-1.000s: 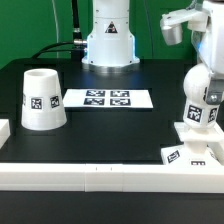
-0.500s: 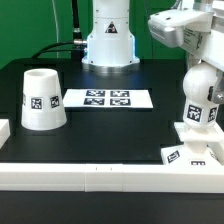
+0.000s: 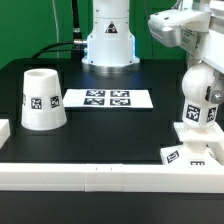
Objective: Assemble lamp
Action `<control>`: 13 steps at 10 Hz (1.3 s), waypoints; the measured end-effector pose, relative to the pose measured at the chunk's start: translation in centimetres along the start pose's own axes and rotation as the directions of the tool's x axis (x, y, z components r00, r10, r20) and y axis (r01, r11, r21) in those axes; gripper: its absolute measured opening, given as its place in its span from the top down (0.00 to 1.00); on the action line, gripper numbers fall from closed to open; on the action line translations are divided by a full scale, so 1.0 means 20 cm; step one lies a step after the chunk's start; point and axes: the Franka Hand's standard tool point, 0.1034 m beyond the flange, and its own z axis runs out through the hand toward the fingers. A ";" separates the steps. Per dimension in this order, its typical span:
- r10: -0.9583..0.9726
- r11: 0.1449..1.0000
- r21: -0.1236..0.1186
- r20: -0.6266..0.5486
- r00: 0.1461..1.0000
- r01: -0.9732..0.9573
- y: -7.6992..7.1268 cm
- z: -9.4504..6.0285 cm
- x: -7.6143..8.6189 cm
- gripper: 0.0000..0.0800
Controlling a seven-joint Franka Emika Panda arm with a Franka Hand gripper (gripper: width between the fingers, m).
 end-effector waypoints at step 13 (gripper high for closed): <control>0.876 0.482 0.028 0.008 0.483 -0.876 -0.01 0.01 -0.02 0.28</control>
Offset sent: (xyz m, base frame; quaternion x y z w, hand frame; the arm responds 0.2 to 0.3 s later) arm -0.0032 -0.0003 -0.0036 0.0651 0.0218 0.2883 0.9551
